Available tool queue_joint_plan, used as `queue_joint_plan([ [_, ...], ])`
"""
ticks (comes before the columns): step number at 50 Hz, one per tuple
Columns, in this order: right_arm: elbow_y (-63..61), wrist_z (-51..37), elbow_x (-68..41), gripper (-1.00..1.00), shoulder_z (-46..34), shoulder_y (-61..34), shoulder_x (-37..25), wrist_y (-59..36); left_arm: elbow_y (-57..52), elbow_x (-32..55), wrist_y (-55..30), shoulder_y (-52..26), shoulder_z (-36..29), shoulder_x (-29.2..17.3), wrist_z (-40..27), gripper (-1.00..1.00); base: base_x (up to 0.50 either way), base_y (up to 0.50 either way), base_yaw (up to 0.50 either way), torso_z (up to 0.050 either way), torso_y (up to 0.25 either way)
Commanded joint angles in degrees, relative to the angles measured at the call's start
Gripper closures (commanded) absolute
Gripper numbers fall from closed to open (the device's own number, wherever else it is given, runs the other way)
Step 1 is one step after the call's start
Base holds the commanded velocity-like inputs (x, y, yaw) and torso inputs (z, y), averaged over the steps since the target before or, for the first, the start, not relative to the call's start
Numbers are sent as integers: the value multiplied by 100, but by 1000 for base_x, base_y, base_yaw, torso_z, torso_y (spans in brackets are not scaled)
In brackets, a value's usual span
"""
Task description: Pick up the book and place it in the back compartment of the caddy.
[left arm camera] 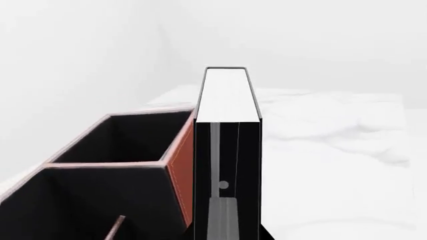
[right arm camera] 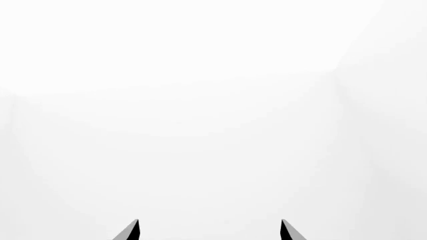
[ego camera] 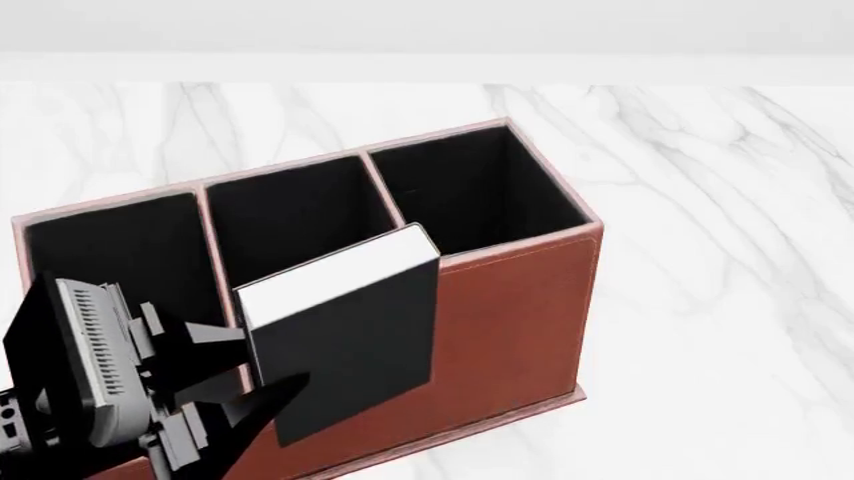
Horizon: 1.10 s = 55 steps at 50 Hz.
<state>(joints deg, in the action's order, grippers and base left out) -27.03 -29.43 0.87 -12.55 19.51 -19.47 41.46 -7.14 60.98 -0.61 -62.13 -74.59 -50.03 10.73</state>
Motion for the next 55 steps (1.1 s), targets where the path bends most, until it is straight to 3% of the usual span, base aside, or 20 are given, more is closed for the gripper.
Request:
queue_joint_plan([
  [1, -20, -48, 132, -100, 21, -7, 42, -122, -83, 267, -108, -142, 231, -26, 7, 100, 0, 0, 0, 0, 10],
  [13, -20, -72, 137, -100, 7, -11, 25, -123, -84, 264, -115, -135, 242, -25, 9, 100, 0, 0, 0, 1, 1],
  [21, -46, -116, 297, -100, 35, -15, 74, -241, 322, 391, -381, -361, 197, 120, 497, 100, 0, 0, 0, 0, 1],
  [23, -57, -128, 296, -100, 47, -2, 66, -220, 337, 294, -555, -439, 142, 150, 310, 100, 0, 0, 0, 0, 0],
  [24, -52, -135, 303, -100, 49, -11, 72, -222, 312, 407, -448, -419, 185, 127, 577, 100, 0, 0, 0, 0, 0],
  [26, -38, -136, 318, -100, 39, -20, 75, -226, 349, 260, -595, -487, 126, 157, 381, 100, 0, 0, 0, 0, 5],
  [39, -23, -162, 365, -100, 21, -40, 72, -275, 527, 236, -526, -568, 135, 127, 923, 100, 0, 0, 0, 0, 1],
  [45, 27, -168, 339, -100, 3, -95, 67, -303, 869, 335, -87, -403, 237, 134, 1622, 100, 0, 0, 0, 0, 2],
  [47, 33, -174, 338, -100, 1, -90, 62, -290, 1062, 248, -171, -432, 217, 216, 1431, 100, 0, 0, 0, 0, 0],
  [55, 74, -182, 320, -100, -23, -131, 53, -311, 1371, 319, 2, -371, 277, 286, 1790, 100, 0, 0, 0, 0, 1],
])
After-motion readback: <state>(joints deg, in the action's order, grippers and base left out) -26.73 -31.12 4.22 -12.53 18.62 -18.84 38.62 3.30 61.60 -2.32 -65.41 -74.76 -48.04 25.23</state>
